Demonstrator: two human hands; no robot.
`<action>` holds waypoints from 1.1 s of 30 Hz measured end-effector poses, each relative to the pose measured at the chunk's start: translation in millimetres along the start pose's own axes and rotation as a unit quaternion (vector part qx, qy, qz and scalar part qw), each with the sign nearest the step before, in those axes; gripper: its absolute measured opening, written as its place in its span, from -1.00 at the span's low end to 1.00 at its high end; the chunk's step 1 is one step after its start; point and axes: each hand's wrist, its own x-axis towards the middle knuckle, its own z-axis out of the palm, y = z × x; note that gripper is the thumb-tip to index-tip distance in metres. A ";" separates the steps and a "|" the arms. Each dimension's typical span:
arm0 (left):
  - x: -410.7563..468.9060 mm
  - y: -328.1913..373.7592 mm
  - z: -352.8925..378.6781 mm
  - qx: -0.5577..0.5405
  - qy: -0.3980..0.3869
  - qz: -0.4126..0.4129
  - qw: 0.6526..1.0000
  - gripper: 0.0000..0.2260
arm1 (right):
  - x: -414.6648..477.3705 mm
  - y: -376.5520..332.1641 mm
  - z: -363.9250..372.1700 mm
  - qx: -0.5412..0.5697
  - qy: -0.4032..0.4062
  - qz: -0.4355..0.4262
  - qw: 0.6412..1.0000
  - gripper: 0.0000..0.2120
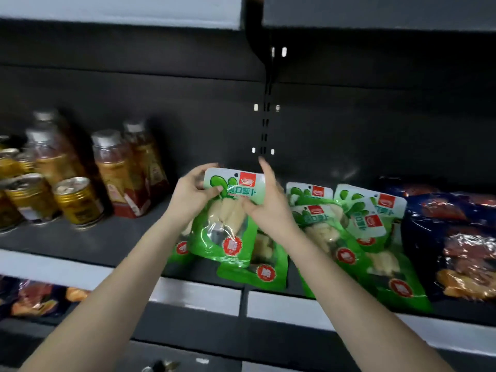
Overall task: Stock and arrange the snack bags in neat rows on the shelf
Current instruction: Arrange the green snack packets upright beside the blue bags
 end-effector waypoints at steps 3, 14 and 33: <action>-5.6 0.0 -32.6 0.044 0.044 -0.013 0.998 -0.61 | 1.8 -11.9 27.2 -0.023 -0.053 -0.029 0.998 -0.29; -36.7 -50.9 -70.2 0.318 0.081 -0.029 0.944 -0.73 | -12.6 3.7 82.7 -0.142 -0.162 -0.064 0.974 -0.39; -13.3 -58.6 -68.0 0.353 0.004 -0.089 0.931 -0.81 | 28.1 -6.9 29.2 -0.093 0.055 -0.031 0.994 -0.30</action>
